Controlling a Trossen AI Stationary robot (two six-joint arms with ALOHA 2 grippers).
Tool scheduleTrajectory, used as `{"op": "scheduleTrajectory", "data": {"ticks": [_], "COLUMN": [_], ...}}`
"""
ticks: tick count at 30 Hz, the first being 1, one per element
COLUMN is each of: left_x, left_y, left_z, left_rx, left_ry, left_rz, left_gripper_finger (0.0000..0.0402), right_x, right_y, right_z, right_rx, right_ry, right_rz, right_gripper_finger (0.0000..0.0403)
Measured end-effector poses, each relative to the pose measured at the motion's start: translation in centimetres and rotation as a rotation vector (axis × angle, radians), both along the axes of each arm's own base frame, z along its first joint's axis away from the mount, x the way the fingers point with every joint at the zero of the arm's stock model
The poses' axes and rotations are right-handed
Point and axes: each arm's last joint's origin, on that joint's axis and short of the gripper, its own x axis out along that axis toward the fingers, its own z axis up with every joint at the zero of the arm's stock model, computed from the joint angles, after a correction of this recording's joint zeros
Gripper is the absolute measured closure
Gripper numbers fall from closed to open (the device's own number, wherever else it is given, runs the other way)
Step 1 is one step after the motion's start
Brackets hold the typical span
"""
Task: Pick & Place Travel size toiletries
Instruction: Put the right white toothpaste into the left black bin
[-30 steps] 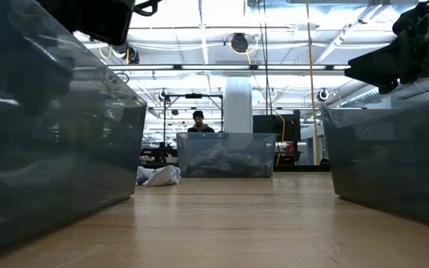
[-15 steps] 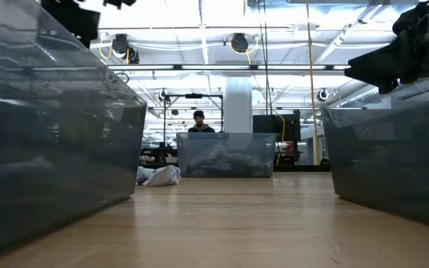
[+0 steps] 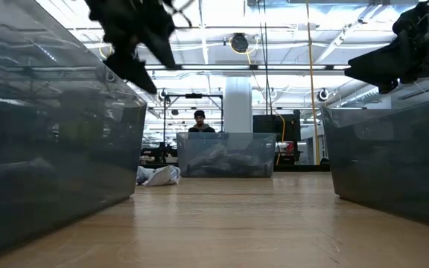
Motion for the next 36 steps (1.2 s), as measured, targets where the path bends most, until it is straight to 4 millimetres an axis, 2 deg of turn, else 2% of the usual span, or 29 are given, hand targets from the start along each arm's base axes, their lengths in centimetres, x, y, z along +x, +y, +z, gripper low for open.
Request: {"op": "scheduleTrajectory", "data": {"ticks": [6, 10, 13, 18, 36], "left_x": [2.1, 3.0, 3.6, 5.2, 6.3], "left_y": [1.1, 1.2, 1.4, 1.5, 1.6], "left_z": [-3.1, -4.1, -4.7, -5.6, -11.2], "left_rx": [-0.040, -0.034, 0.033, 0.095, 0.147], "left_ry": [0.086, 0.183, 0.259, 0.288, 0.449], "left_rz": [-0.011, -0.006, 0.041, 0.078, 0.139], "left_gripper_finger": [0.0156, 0.0156, 0.0156, 0.0156, 0.0156], "right_x": [0.0, 0.0, 0.0, 0.0, 0.0], "right_y": [0.0, 0.0, 0.0, 0.0, 0.0], "right_z": [0.0, 0.0, 0.0, 0.0, 0.0], "right_rx": [0.000, 0.000, 0.000, 0.000, 0.000], "right_ry": [-0.001, -0.002, -0.001, -0.002, -0.001], "right_rz": [0.000, 0.000, 0.000, 0.000, 0.000], "right_gripper_finger": [0.0238, 0.0238, 0.0238, 0.0238, 0.0238]}}
